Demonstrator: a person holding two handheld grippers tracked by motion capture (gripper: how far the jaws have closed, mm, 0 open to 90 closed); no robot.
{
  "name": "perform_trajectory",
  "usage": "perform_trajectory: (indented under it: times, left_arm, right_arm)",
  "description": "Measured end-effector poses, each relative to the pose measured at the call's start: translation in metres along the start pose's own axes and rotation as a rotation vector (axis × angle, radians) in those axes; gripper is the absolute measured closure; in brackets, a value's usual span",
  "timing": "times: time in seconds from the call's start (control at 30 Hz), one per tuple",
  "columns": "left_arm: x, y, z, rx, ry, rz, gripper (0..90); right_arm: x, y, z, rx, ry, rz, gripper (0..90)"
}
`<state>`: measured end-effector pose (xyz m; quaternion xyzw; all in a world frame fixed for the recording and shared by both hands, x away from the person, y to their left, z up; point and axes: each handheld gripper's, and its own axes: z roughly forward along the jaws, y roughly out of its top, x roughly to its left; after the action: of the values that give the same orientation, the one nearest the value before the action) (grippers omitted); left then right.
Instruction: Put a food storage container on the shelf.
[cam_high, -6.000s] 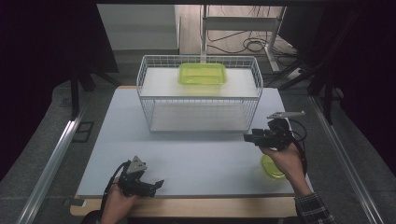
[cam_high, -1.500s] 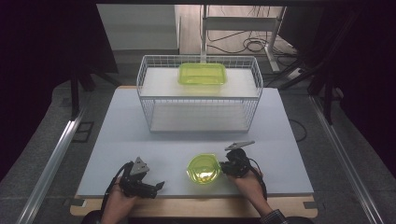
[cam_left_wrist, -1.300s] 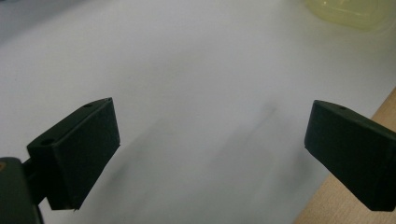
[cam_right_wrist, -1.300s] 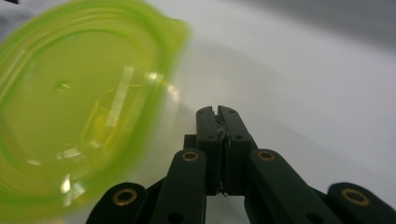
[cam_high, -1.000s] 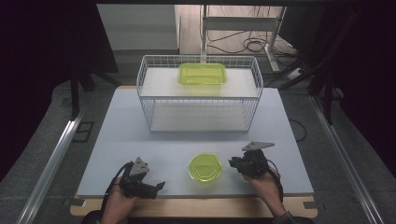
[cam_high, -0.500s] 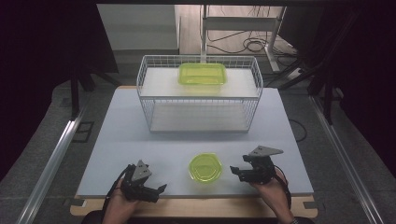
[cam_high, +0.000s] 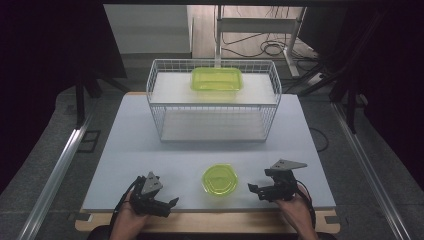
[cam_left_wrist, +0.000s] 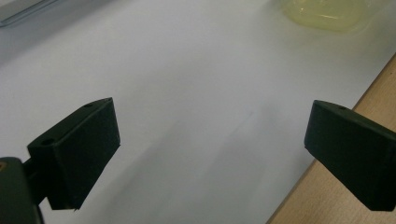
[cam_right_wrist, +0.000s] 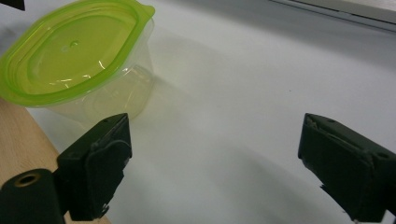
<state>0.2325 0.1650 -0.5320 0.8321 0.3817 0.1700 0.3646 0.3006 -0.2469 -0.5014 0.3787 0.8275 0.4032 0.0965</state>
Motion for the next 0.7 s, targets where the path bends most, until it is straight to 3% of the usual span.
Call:
perform_trajectory:
  times: [0.7]
  left_arm:
    - [0.002, -0.001, 0.0, -0.013, -0.009, -0.004, 3.2]
  right_arm:
    - [0.004, 0.012, 0.0, -0.019, 0.015, -0.018, 5.8]
